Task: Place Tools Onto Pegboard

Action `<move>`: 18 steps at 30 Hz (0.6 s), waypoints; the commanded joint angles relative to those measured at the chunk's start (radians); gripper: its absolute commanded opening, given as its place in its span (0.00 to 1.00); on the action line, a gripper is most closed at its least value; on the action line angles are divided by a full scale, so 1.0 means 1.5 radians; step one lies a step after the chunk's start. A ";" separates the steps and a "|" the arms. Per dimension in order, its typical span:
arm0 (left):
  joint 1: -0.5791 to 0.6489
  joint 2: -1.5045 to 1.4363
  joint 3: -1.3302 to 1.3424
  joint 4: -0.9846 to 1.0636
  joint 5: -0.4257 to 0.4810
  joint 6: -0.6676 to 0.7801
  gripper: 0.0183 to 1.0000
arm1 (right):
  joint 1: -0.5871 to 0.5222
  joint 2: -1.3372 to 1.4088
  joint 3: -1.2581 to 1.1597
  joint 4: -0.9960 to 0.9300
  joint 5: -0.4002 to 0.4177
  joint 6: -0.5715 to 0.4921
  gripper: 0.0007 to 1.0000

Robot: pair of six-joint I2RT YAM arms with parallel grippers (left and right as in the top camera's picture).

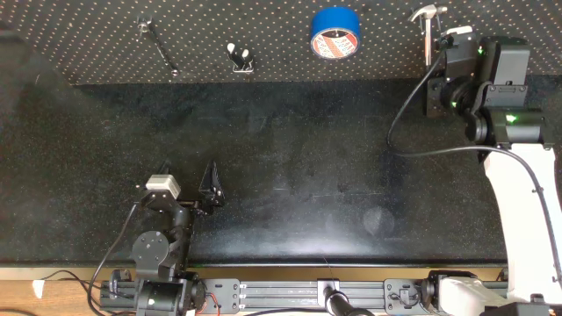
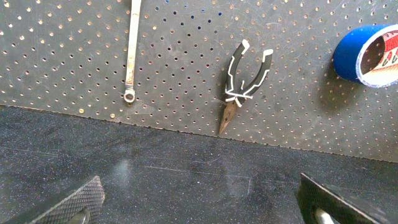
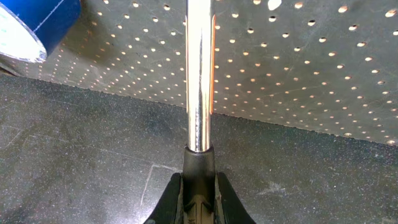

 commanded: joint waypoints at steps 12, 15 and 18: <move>-0.002 -0.005 -0.002 -0.005 -0.007 -0.003 1.00 | 0.005 0.037 0.005 0.040 0.027 0.005 0.98; -0.002 -0.005 -0.002 -0.005 -0.007 -0.003 1.00 | 0.005 -0.020 -0.120 0.105 0.061 0.020 0.98; -0.002 -0.005 -0.002 -0.005 -0.007 -0.003 1.00 | 0.005 -0.221 -0.340 0.207 0.033 0.058 0.98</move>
